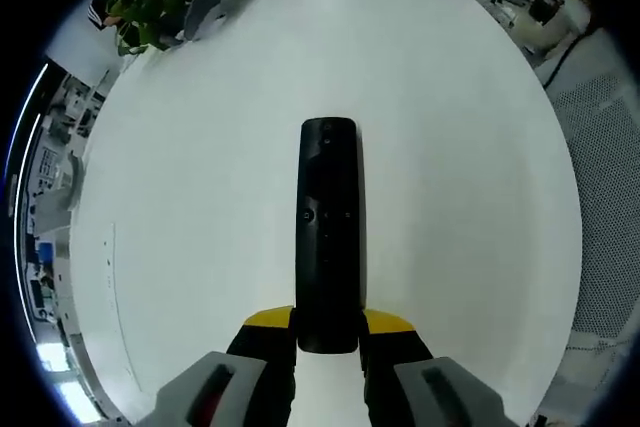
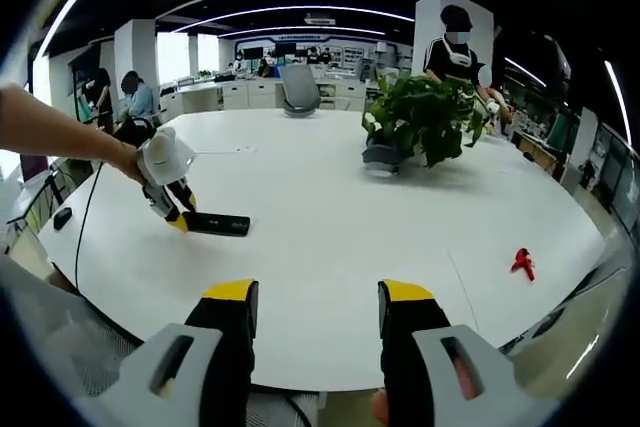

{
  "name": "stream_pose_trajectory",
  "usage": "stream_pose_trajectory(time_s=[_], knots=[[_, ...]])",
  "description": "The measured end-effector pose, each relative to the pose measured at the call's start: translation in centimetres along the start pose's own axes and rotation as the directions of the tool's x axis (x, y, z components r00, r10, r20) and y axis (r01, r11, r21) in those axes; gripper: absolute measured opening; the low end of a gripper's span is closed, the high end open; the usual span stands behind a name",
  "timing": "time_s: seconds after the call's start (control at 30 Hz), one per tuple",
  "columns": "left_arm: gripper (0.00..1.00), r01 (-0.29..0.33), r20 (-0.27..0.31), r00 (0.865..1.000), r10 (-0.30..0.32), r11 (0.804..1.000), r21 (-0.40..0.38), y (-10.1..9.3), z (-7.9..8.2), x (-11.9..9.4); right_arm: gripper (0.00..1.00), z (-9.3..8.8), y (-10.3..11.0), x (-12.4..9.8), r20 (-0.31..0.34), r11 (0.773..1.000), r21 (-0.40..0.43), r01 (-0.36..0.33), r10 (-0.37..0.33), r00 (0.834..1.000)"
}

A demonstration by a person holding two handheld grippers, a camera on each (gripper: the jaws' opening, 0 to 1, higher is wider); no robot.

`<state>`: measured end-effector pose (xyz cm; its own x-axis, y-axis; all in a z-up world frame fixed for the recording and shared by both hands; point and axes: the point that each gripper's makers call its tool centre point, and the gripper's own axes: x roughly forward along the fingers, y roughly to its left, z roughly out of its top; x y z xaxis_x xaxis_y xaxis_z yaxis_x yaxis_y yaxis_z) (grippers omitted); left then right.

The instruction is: Press the specified remote control buttons in sequence, fully releasing each button before pressing the next.

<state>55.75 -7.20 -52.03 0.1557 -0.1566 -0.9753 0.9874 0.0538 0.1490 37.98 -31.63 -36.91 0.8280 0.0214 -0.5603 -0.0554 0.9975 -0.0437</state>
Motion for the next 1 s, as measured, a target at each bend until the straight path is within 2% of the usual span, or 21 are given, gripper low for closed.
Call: stream_pose_trajectory(time_s=[0.37,0.53,0.73,1.0], knots=[[0.24,-0.004,0.001,1.000,0.004,1.000,-0.003,-1.2,0.0,-0.2,0.48,0.0,-0.1,0.0,-0.002,1.000,-0.003,0.002,-0.002,1.000],[0.24,-0.016,0.011,1.000,0.017,1.000,-0.017,-1.7,0.0,-0.3,0.49,0.0,-0.1,-0.1,0.002,1.000,-0.004,0.008,-0.008,1.000],[0.24,-0.002,0.030,1.000,0.003,0.999,-0.052,-2.5,0.1,-0.4,0.48,0.2,-0.1,-0.2,0.011,1.000,0.005,0.007,-0.007,1.000],[0.24,-0.006,0.018,1.000,0.007,1.000,-0.031,-3.4,0.3,-0.5,0.48,0.3,-0.2,-0.3,0.022,1.000,0.015,0.009,-0.009,1.000]])
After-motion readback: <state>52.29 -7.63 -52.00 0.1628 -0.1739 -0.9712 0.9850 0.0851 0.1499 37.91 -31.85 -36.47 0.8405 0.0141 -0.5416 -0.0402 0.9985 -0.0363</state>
